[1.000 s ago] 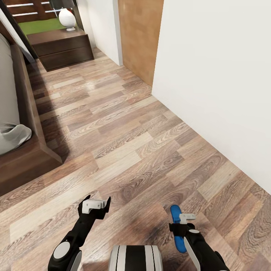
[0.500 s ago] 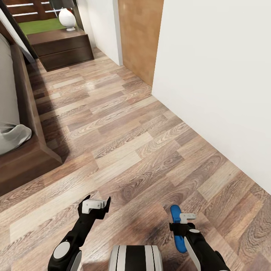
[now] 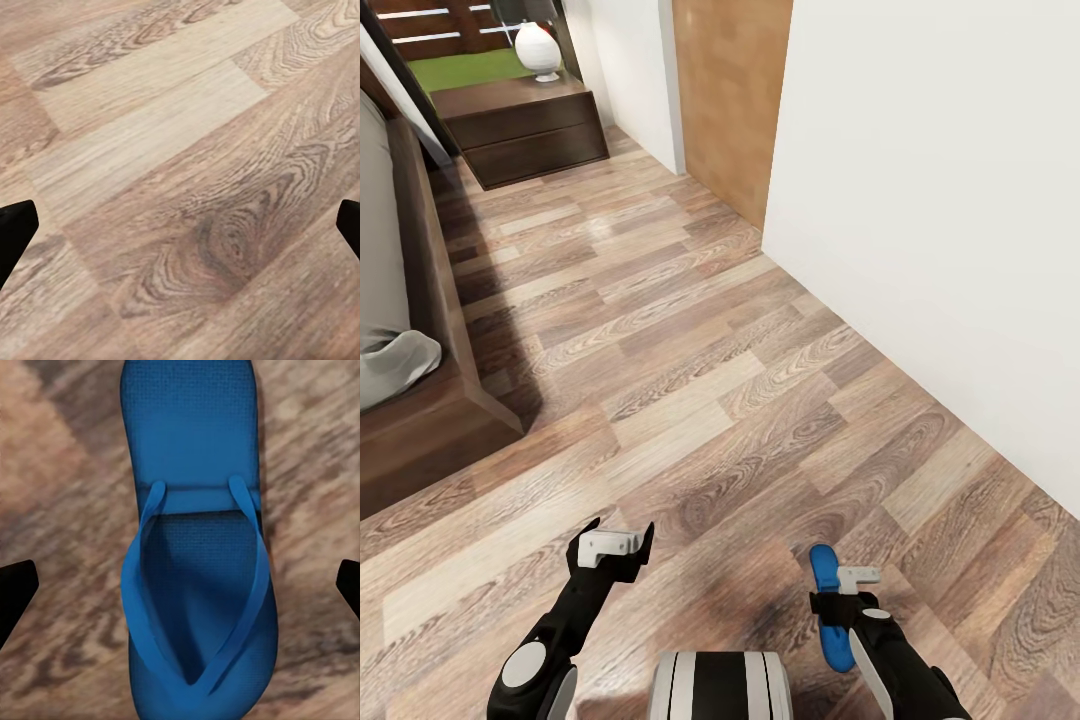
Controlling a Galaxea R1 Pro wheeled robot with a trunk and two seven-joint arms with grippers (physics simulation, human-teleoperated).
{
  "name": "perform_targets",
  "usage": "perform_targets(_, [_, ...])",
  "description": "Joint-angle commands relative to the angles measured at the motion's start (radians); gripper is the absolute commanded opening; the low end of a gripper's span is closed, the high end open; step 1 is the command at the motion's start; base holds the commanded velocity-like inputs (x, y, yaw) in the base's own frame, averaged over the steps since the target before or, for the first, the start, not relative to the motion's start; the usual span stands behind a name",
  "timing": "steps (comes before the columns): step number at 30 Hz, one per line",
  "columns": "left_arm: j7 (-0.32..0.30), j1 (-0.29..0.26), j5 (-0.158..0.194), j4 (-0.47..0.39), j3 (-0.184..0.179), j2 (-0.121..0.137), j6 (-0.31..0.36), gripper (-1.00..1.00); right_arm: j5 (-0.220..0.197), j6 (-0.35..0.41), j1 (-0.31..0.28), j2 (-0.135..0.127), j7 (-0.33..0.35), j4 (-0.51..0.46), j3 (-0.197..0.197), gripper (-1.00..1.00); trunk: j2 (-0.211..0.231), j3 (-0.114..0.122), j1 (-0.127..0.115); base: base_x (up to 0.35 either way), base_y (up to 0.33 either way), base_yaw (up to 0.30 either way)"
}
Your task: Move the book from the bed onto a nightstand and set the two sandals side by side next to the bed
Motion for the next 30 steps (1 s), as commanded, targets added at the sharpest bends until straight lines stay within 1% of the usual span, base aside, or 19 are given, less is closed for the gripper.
perform_targets(1, [0.001, 0.000, 0.001, -0.001, 0.000, 0.000, 0.006, 1.00, 0.001, 0.006, 0.000, 0.001, -0.003, -0.002, 0.001, 1.00, 0.000, -0.001, 0.000, 0.000, 0.000, 0.000])
perform_targets(4, [0.001, 0.000, 0.001, -0.001, 0.000, 0.000, 0.006, 1.00, 0.001, 0.006, 0.000, 0.000, -0.003, -0.002, 0.001, 1.00, 0.000, -0.001, 0.000, 0.000, 0.000, 0.000])
perform_targets(14, [0.001, 0.000, 0.002, -0.001, -0.001, 0.000, 0.007, 1.00, 0.001, 0.006, 0.000, 0.001, -0.003, -0.002, 0.000, 1.00, -0.003, -0.039, 0.004, 0.000, 0.000, 0.000])
perform_targets(20, [0.001, 0.000, 0.001, -0.001, -0.001, 0.000, 0.006, 1.00, 0.001, 0.006, 0.000, 0.003, -0.003, -0.002, 0.001, 1.00, -0.003, -0.039, 0.004, 0.000, 0.000, 0.000])
perform_targets(30, [0.001, 0.000, 0.001, -0.001, -0.001, 0.000, 0.007, 1.00, 0.001, 0.006, 0.000, 0.003, -0.003, -0.002, 0.001, 1.00, -0.005, -0.078, 0.009, 0.000, 0.000, 0.000])
